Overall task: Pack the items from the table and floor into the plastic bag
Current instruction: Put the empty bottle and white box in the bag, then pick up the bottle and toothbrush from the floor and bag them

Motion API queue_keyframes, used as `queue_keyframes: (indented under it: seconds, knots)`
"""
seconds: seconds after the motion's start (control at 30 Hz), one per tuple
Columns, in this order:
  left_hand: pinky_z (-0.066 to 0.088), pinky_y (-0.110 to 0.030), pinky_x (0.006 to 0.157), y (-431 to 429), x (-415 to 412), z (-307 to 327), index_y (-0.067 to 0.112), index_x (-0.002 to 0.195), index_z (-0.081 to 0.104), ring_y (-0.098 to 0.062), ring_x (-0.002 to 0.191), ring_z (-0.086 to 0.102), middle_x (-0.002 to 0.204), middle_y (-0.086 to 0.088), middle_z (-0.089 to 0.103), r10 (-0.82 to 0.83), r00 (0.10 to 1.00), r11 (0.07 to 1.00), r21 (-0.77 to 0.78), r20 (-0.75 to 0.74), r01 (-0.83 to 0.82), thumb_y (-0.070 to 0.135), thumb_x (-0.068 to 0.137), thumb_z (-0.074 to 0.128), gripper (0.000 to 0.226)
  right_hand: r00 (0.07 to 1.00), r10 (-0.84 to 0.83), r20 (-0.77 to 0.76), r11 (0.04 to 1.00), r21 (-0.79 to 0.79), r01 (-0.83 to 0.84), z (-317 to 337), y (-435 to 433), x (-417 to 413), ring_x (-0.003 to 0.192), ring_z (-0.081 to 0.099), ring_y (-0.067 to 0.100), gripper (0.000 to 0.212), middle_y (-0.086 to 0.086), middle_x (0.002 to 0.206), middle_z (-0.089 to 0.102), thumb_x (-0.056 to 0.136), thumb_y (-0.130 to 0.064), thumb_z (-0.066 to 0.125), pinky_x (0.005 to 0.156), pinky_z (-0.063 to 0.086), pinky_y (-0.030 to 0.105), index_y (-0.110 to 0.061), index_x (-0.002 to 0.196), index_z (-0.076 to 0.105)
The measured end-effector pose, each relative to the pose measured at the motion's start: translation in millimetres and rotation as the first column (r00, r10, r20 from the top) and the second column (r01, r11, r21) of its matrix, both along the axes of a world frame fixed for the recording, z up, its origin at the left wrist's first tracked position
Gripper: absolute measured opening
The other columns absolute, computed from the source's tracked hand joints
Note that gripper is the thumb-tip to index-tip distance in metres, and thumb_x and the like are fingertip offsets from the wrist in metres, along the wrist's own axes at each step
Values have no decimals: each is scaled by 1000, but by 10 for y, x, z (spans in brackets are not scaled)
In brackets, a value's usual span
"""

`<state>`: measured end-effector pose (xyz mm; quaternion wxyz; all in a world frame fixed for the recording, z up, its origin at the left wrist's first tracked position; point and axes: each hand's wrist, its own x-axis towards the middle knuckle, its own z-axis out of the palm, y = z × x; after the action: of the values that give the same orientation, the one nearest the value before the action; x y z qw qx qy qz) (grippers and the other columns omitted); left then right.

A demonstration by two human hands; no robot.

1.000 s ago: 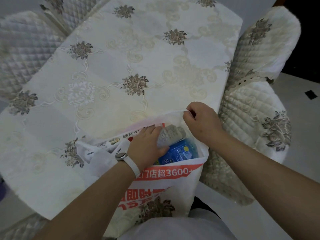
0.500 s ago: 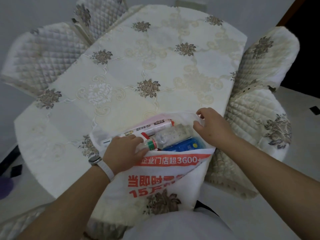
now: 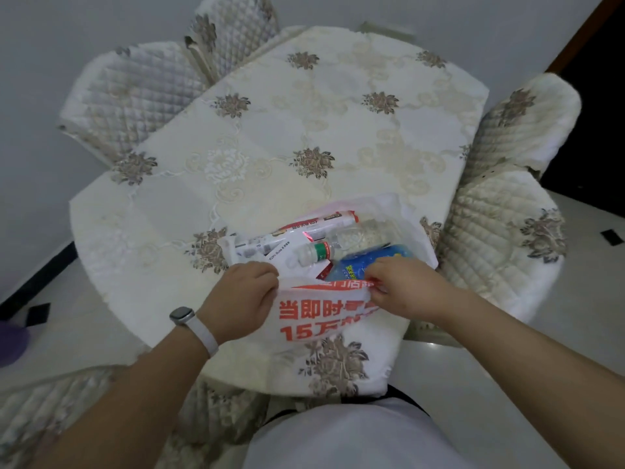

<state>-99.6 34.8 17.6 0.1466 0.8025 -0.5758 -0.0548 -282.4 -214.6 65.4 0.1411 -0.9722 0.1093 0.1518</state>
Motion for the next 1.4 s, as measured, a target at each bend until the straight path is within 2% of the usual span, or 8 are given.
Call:
queue_keyframes:
  seconds: [0.13,0.37,0.5,0.63,0.8,0.97,1.17,1.4]
  knots:
    - [44,-33,73,330,-110,49,23,77,53,-17,69,54,74,8,58,-21,999,999,41,-47,23,37,91,48,21,993,85,80,994,63,-90,26,154,-158,76,50,14,5,-7,82,54,85,-21,57,64,43,34,-18,84,60]
    - [39,-27,65,580,-489,-34,24,76,54,-15,62,54,70,9,56,38,999,999,15,-22,-38,39,89,50,20,976,198,86,979,20,-201,-82,292,-361,75,58,21,11,0,81,59,80,-17,52,60,46,36,-15,82,63]
    - [46,-31,70,509,-688,44,23,85,60,-16,71,60,81,8,64,107,994,994,3,-17,-107,40,88,50,20,942,211,261,977,-52,-205,-64,268,-453,64,55,25,26,3,71,56,79,-29,40,54,48,39,-14,74,61]
    - [50,-38,82,296,-947,263,20,99,66,-20,88,64,99,3,70,152,987,988,-3,50,-152,39,85,52,27,909,206,362,978,-107,-179,95,208,-634,73,57,25,36,3,84,61,83,-37,40,63,48,37,-13,91,66]
    - [51,-40,85,-164,-1526,539,15,109,68,-27,98,64,109,-4,69,150,985,987,-77,83,-144,35,84,59,33,882,160,442,983,-156,-100,275,-45,-1231,85,61,28,37,5,95,65,85,-38,47,70,50,39,-12,102,68]
    - [47,-36,91,-799,-2378,775,15,112,69,-22,105,61,114,-3,69,87,990,988,-138,112,-71,37,87,56,36,887,73,456,981,-195,20,386,-477,-2104,89,59,28,38,4,98,64,86,-43,46,74,47,38,-14,100,67]
    - [50,-39,92,-1620,-3172,763,20,118,66,-20,110,60,121,1,66,-77,993,988,-125,90,88,32,89,62,32,905,-122,408,951,-213,225,446,-1030,-3276,97,59,23,44,0,105,65,88,-50,39,80,43,36,-19,103,66]
    - [48,-39,88,-2653,-3811,823,15,117,66,-26,104,61,115,-3,66,-310,942,934,-143,131,327,34,88,57,36,810,-346,473,847,-213,486,434,-1557,-4332,97,62,29,49,6,104,66,87,-51,42,81,48,40,-14,105,68]
